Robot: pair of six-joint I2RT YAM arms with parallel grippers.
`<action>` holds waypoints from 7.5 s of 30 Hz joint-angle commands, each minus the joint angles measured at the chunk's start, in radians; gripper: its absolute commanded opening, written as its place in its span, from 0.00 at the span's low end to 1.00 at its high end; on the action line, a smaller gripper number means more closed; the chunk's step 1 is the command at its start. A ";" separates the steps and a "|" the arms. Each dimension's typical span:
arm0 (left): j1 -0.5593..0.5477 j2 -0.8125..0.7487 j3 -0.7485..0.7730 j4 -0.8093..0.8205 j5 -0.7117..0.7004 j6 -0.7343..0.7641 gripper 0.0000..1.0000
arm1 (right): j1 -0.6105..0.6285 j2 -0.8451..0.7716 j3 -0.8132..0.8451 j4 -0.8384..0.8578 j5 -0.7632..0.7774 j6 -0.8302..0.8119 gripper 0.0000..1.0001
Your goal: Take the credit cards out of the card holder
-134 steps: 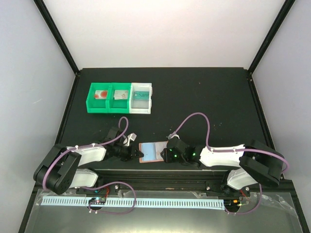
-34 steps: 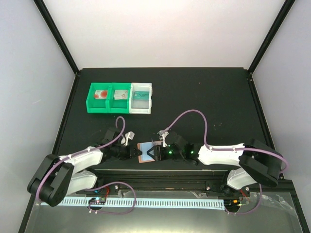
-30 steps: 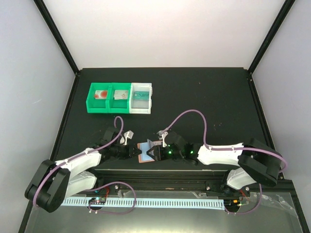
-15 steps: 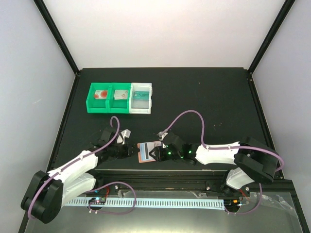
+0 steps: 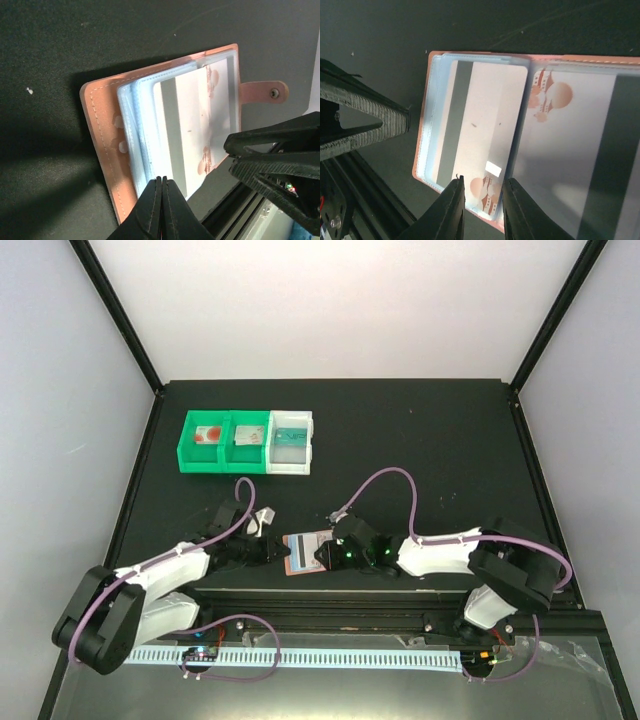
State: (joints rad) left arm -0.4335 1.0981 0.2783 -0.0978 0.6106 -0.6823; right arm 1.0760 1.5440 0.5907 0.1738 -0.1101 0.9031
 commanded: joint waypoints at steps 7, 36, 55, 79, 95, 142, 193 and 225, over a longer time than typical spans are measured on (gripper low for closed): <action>-0.027 0.068 0.031 0.091 0.070 0.026 0.04 | -0.015 0.041 -0.019 0.095 0.030 0.019 0.23; -0.042 0.222 0.062 0.032 -0.028 0.085 0.05 | -0.041 0.065 -0.078 0.189 0.015 0.054 0.07; -0.043 0.155 0.057 0.032 -0.036 0.089 0.04 | -0.097 -0.084 -0.169 0.185 -0.005 0.031 0.01; -0.054 -0.148 0.165 -0.020 -0.106 0.095 0.26 | -0.107 -0.431 -0.116 -0.149 0.063 0.187 0.01; -0.140 -0.538 0.113 0.048 -0.200 0.212 0.27 | -0.105 -0.546 0.020 -0.253 0.073 0.107 0.01; -0.156 -0.565 0.132 0.141 0.037 -0.921 0.49 | 0.278 -0.344 -0.053 0.403 0.680 -1.542 0.01; -0.151 -0.657 0.245 -0.028 0.272 -0.143 0.02 | 0.072 -0.714 0.118 -0.256 0.144 -0.055 0.78; -0.152 -0.758 0.090 0.270 0.110 -0.458 0.27 | 0.065 -0.748 -0.084 0.226 0.013 0.183 0.01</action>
State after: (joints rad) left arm -0.5831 0.3767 0.4183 0.0608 0.8322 -1.0378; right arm 1.1473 0.8021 0.5529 0.2615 -0.1108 1.0267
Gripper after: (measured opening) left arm 0.280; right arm 0.013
